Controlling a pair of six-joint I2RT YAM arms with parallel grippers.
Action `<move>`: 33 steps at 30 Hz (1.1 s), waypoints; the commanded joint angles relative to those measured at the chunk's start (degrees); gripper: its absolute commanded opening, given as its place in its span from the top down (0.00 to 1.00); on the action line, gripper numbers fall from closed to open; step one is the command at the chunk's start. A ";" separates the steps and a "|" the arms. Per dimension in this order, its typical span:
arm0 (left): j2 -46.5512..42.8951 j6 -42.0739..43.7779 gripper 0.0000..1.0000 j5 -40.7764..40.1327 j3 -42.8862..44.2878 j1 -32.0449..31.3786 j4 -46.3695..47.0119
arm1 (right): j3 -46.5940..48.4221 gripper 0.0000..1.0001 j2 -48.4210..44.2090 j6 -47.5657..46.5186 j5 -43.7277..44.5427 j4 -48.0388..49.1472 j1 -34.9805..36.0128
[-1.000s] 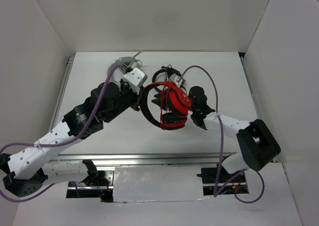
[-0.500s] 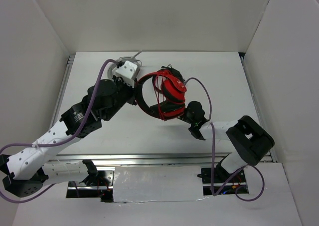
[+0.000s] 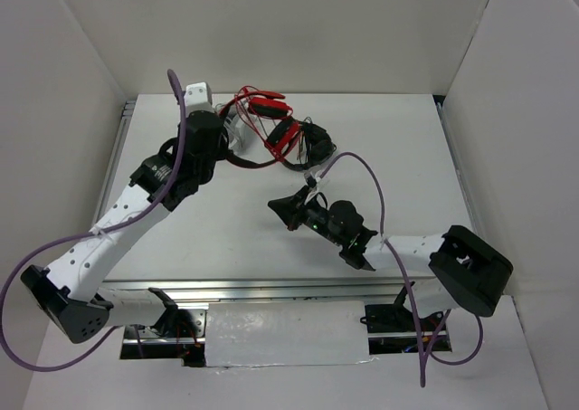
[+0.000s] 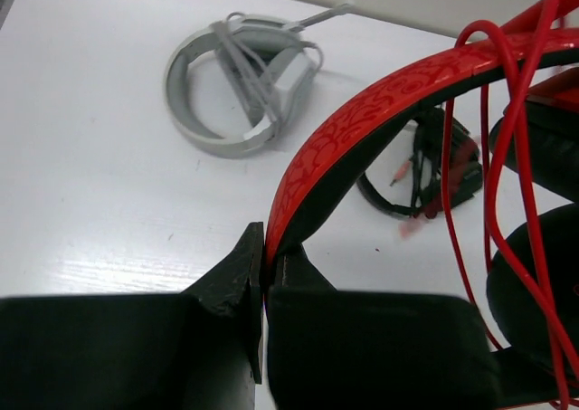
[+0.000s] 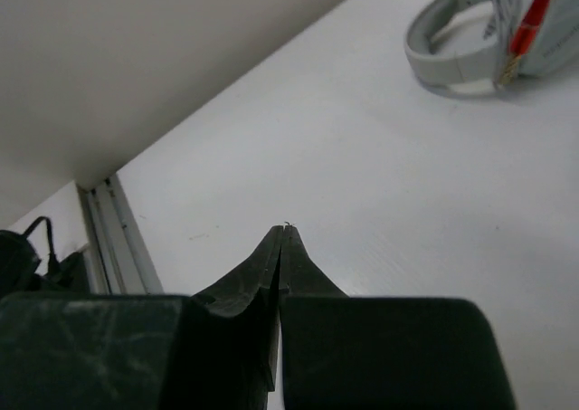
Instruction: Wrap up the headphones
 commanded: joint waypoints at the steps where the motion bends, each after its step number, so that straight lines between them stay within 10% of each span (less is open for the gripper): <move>1: -0.18 -9.66 1.00 -2.08 1.07 3.88 1.91 | 3.99 1.00 0.39 1.07 12.08 -8.66 1.77; 11: -2.81 -6.33 1.00 3.28 -14.14 9.86 10.26 | 7.61 1.00 -7.70 -6.58 24.93 -26.44 5.37; 19: -7.46 2.26 1.00 4.86 -14.93 7.84 15.00 | 4.70 0.53 -12.79 -13.97 22.46 -23.79 5.64; 33: -13.62 11.16 1.00 24.08 -5.10 2.57 9.21 | -9.79 0.29 -29.23 -18.72 14.24 -13.70 -1.39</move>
